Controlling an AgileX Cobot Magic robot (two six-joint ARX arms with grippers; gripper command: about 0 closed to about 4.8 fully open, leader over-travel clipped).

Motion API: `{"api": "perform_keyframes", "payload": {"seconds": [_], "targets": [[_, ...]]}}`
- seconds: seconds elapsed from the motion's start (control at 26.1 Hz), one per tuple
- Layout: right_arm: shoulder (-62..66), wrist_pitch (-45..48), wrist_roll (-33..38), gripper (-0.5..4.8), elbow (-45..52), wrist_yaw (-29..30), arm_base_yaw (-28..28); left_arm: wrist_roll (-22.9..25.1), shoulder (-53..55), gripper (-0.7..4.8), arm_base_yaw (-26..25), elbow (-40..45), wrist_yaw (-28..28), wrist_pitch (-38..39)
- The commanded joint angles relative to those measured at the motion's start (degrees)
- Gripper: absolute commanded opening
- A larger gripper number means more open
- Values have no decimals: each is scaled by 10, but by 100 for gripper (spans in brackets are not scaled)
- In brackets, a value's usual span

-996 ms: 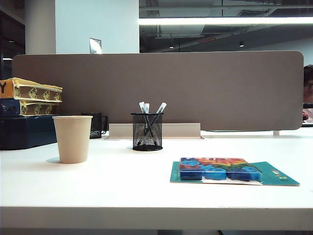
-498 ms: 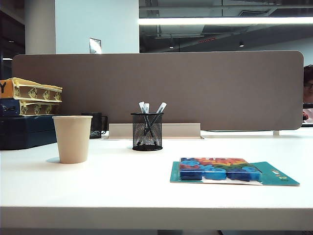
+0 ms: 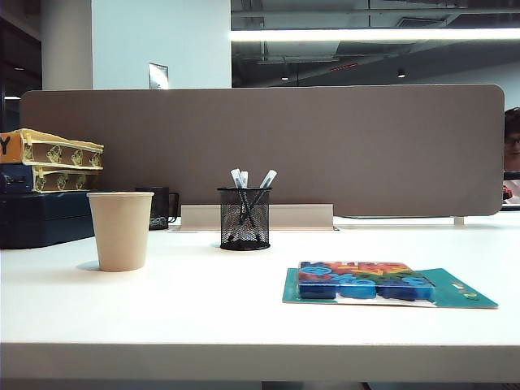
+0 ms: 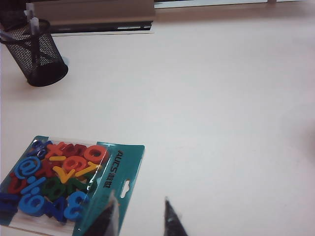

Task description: Pick up one pen and put it in the pen container.

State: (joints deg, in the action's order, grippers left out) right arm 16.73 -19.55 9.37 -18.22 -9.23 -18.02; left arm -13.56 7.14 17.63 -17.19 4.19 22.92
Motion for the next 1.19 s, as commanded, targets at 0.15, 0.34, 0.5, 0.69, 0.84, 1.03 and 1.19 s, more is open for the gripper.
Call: {"api": "perform_keyframes", "payload": {"seconds": [0.15, 0.34, 0.5, 0.69, 0.84, 1.03, 1.19], "targets": [[0, 40, 4, 117, 38, -26, 0, 1, 0, 192, -1, 33, 12, -34], [0, 75, 12, 123, 71, -32, 0, 3, 0, 192, -1, 56, 12, -47], [0, 99, 11, 127, 91, -42, 0, 16, 0, 192, -1, 74, 10, -57], [0, 113, 9, 127, 111, -59, 0, 16, 0, 192, -1, 92, 12, -63], [0, 130, -8, 127, 128, -63, 0, 21, 0, 192, -1, 103, 24, -63], [0, 130, -7, 126, 141, -62, 0, 29, 0, 192, -1, 108, 27, -63], [0, 134, -7, 127, 152, -63, 0, 31, 0, 183, -1, 122, 27, -64]]}}
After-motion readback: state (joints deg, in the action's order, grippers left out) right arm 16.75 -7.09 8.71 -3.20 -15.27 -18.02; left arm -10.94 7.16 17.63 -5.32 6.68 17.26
